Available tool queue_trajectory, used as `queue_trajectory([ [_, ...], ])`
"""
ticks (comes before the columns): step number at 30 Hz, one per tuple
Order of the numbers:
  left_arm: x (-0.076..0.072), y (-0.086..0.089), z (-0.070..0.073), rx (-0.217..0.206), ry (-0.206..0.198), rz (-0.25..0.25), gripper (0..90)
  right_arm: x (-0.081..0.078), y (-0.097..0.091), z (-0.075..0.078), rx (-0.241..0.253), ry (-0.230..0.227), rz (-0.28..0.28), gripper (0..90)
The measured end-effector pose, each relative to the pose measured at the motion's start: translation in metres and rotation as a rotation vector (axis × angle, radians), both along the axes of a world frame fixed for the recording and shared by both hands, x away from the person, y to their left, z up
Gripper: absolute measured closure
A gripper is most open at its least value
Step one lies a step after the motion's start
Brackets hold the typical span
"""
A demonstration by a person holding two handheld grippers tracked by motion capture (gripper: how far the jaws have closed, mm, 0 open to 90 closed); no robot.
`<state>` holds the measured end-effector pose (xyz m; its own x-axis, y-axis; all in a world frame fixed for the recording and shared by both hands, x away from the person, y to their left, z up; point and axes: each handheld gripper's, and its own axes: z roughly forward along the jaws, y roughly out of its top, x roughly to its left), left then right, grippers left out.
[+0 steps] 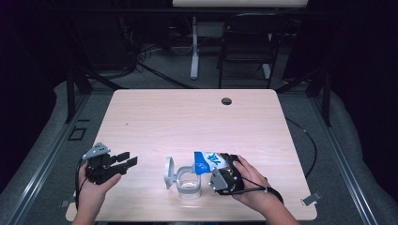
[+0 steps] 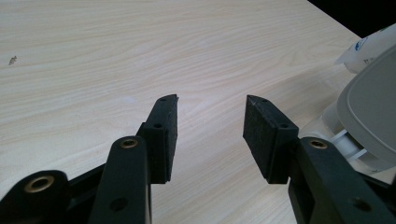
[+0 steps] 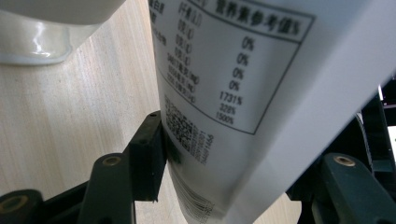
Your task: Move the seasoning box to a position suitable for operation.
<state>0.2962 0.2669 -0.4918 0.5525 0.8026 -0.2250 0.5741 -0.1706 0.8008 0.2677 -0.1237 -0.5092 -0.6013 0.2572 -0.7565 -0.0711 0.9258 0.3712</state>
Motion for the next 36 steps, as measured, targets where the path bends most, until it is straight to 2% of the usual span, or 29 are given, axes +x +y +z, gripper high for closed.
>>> queue_trajectory([
  [2,0.000,0.000,0.000,0.001,0.000,0.001,55.1,-0.001,0.001,0.000,-0.027,0.002,-0.011,42.7],
  [3,0.000,0.000,0.000,0.001,0.000,0.001,55.1,-0.001,0.002,-0.001,-0.037,-0.006,0.001,42.7],
  [4,0.000,0.000,0.000,0.001,0.000,0.001,55.1,0.000,0.002,-0.003,-0.025,-0.010,0.008,42.7],
  [6,0.000,0.000,0.000,-0.002,0.000,0.002,55.1,-0.001,0.003,-0.003,-0.048,-0.013,0.002,42.8],
  [8,0.000,0.001,0.000,-0.002,-0.001,0.002,55.1,-0.001,0.003,-0.004,-0.042,-0.020,0.007,42.8],
  [14,0.000,0.001,-0.001,-0.001,0.002,0.001,55.1,-0.001,0.005,-0.004,-0.074,-0.029,0.007,42.8],
  [15,0.000,0.001,-0.001,-0.001,0.004,0.001,55.1,-0.001,0.004,-0.006,-0.061,-0.034,0.013,42.8],
  [16,0.000,0.001,-0.001,-0.001,0.002,0.001,55.1,-0.001,0.005,-0.005,-0.079,-0.034,0.011,42.9],
  [18,0.000,0.001,-0.001,-0.001,0.004,0.002,55.1,-0.001,0.005,-0.007,-0.070,-0.039,0.020,42.9],
  [22,0.000,0.001,-0.001,0.000,0.006,0.003,55.1,-0.002,0.005,-0.008,-0.111,-0.047,0.029,43.1],
  [27,0.000,0.001,-0.001,0.000,0.008,0.004,55.1,-0.002,0.006,-0.010,-0.121,-0.050,0.041,43.5],
  [31,0.000,0.001,-0.001,0.001,0.009,0.003,55.1,-0.003,0.005,-0.011,-0.134,-0.069,0.051,43.6],
  [36,0.001,0.001,-0.001,0.002,0.008,0.002,55.1,-0.006,0.004,-0.010,-0.184,-0.098,0.065,43.6],
])
